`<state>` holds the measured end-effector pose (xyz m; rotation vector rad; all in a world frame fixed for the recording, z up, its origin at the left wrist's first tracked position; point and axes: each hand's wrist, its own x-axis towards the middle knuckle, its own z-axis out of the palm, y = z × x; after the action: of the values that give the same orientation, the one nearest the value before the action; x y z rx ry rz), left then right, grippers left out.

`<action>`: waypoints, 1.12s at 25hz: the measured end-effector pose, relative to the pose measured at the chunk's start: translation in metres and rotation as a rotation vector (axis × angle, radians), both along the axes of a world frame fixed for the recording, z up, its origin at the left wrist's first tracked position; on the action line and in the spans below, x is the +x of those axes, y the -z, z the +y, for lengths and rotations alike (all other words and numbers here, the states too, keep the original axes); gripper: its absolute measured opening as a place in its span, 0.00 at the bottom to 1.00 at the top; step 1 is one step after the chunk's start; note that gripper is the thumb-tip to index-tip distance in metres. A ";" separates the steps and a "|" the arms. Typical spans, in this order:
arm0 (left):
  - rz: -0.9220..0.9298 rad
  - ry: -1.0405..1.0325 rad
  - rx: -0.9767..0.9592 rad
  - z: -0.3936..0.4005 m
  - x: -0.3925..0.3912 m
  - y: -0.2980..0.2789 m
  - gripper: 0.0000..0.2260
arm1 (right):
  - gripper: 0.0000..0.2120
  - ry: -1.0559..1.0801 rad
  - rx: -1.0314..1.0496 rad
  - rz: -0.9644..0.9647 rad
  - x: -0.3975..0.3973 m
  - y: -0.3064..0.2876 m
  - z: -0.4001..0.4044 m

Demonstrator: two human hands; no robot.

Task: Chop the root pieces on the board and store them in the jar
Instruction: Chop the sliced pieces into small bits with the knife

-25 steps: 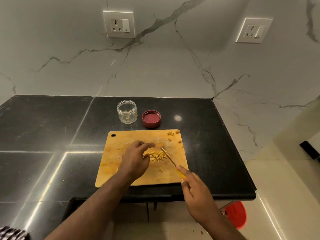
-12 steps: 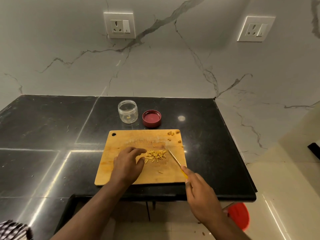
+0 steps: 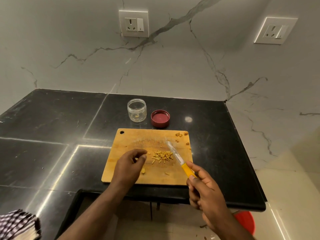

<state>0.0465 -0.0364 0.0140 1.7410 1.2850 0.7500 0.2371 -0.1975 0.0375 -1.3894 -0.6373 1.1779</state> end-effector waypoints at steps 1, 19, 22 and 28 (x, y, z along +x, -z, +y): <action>-0.122 0.036 -0.111 -0.007 0.009 -0.009 0.06 | 0.18 0.014 0.020 0.063 -0.002 -0.004 -0.001; -0.582 0.002 -0.699 -0.033 0.099 -0.040 0.06 | 0.20 0.091 0.032 -0.035 -0.009 -0.002 -0.022; -0.573 -0.017 -0.700 -0.031 0.101 -0.041 0.07 | 0.20 0.089 0.026 -0.046 -0.010 -0.005 -0.023; -0.612 -0.065 -0.727 -0.029 0.106 -0.044 0.08 | 0.20 0.095 0.026 -0.039 -0.009 -0.007 -0.026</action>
<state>0.1524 -0.0655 0.0576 0.8020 1.0015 0.6620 0.2282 -0.2238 0.0443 -1.4085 -0.6057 1.0662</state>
